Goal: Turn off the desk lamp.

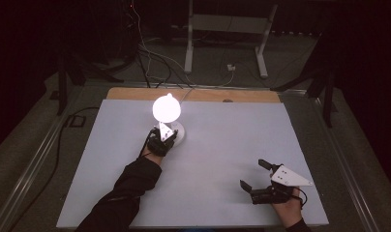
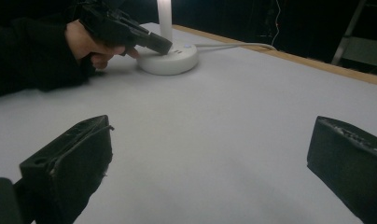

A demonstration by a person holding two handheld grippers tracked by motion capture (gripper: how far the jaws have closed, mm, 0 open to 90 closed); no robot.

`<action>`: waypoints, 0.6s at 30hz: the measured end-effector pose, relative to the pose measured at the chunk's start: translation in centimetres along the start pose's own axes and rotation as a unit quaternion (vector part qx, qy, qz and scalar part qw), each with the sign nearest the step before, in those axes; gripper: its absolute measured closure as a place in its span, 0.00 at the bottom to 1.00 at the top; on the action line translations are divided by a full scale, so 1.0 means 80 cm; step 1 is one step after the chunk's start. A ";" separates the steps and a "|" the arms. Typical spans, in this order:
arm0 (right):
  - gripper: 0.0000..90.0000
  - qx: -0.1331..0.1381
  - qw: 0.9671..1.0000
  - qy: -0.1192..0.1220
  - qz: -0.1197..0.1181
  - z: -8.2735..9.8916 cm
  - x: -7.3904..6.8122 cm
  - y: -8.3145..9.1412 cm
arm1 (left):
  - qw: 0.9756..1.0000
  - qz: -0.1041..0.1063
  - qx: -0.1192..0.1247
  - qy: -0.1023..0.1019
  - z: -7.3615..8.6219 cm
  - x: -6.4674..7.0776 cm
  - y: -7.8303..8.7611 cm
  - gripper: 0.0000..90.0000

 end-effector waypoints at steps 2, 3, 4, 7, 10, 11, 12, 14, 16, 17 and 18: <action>0.00 0.000 1.000 0.000 0.000 0.000 0.000 0.000 | 1.000 -0.004 -0.003 -0.001 -0.001 0.001 0.000 1.00; 0.00 -0.001 1.000 0.001 0.001 0.000 0.000 0.000 | 1.000 -0.019 -0.001 -0.022 0.000 0.003 0.000 1.00; 0.00 -0.001 1.000 0.000 0.001 0.000 0.000 -0.001 | 1.000 -0.019 -0.001 -0.022 0.000 0.003 0.000 1.00; 0.00 -0.002 1.000 0.000 0.002 0.001 0.000 -0.001 | 0.999 -0.024 -0.002 -0.032 0.000 0.005 0.000 1.00; 0.00 -0.002 1.000 0.001 0.003 0.001 0.000 -0.001 | 0.998 -0.033 -0.006 -0.051 0.000 0.006 0.000 1.00; 0.00 -0.003 1.000 0.000 0.003 0.001 0.001 -0.001 | 0.998 -0.032 -0.011 -0.053 -0.001 0.005 0.000 1.00; 0.00 -0.003 1.000 0.000 0.004 0.002 0.001 -0.002 | 0.998 -0.028 -0.009 -0.047 -0.001 0.005 0.000 1.00; 0.00 -0.003 1.000 0.000 0.002 0.001 0.001 -0.002 | 0.999 -0.022 -0.008 -0.038 -0.002 0.003 0.000 1.00; 0.00 -0.001 1.000 0.001 0.002 0.001 0.001 -0.001 | 0.999 -0.013 -0.005 -0.029 -0.002 0.003 0.001 1.00; 0.00 0.000 1.000 0.000 0.002 0.000 0.001 0.000 | 1.000 -0.014 0.000 -0.028 -0.003 0.002 0.002 1.00; 0.00 0.001 1.000 -0.002 0.002 0.000 0.001 0.000 | 1.000 -0.012 0.005 -0.023 -0.005 0.002 0.003 1.00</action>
Point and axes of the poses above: each handheld gripper's, and its own axes: y roughly backward along the jaws, z roughly out of its underside, x roughly to its right, the point moved 8 cm from there along -y, roughly forward along the jaws, and after that the axes turned 6 degrees about y, right-handed, at the moved point
